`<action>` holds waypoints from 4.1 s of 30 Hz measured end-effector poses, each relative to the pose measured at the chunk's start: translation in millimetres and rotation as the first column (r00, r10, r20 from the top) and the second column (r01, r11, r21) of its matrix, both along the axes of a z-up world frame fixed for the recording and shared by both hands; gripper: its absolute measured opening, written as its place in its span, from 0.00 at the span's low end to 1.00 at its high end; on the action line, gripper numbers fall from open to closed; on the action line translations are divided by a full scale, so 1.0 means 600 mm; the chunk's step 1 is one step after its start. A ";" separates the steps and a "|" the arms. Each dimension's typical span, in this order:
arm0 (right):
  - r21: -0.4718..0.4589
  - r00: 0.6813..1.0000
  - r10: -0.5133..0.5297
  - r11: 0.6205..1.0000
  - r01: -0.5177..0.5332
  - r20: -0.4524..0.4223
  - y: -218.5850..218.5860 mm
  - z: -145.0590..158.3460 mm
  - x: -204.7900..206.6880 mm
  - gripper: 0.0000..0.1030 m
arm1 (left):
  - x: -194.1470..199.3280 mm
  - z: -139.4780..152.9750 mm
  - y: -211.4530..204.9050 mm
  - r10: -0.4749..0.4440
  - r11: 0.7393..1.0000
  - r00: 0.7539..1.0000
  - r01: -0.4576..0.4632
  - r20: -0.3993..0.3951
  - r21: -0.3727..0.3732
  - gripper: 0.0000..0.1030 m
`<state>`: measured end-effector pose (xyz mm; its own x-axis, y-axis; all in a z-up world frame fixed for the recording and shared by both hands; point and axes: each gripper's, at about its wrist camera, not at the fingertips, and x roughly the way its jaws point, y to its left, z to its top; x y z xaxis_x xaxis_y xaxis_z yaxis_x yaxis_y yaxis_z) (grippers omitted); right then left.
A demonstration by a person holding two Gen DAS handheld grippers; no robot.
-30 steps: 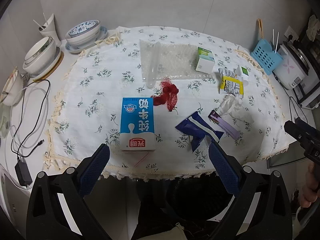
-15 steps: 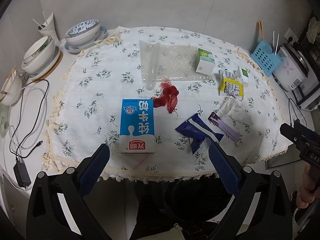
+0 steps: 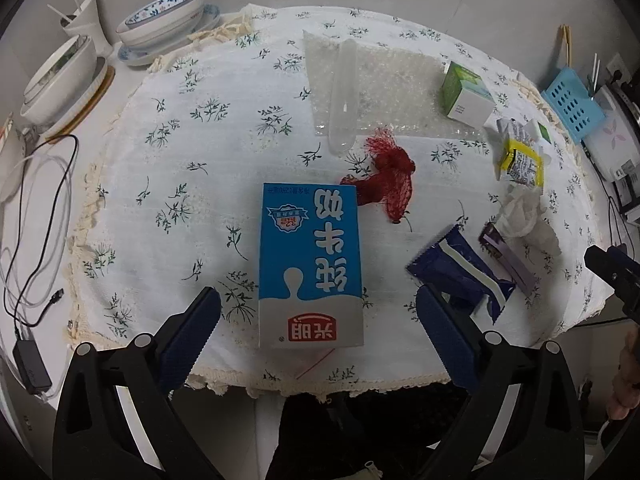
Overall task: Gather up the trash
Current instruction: 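Grasp the blue milk carton with the left gripper while the right gripper grasps the white tissue, then carry the milk carton and tissue down toward the black trash bin with both grippers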
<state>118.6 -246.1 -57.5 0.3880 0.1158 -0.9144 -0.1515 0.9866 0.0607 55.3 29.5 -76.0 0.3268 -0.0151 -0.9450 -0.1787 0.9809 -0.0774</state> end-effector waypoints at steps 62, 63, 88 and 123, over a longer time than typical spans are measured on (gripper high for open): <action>0.015 0.969 -0.222 0.974 0.225 -0.104 0.003 -0.040 0.042 0.12 | 0.046 0.007 0.003 -0.168 0.984 0.986 0.168 0.006 -0.061 0.63; 0.016 0.973 -0.211 0.977 0.213 -0.092 0.005 -0.034 0.039 0.12 | 0.042 0.011 -0.001 -0.161 0.985 0.987 0.161 0.011 -0.060 0.63; 0.072 0.999 -0.052 0.996 0.052 0.001 -0.094 0.010 -0.139 0.12 | -0.126 0.045 -0.163 -0.090 0.992 0.994 0.096 0.070 -0.088 0.63; 0.030 0.995 0.037 0.999 -0.034 -0.088 -0.142 -0.175 -0.289 0.12 | -0.238 -0.150 -0.273 -0.108 0.991 0.993 0.103 -0.051 -0.088 0.63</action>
<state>-54.6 -331.4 -162.7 0.3006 0.1543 -0.9412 -0.1790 0.9784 0.1033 -87.4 -134.4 -166.3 0.2666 -0.1282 -0.9552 -0.0810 0.9846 -0.1548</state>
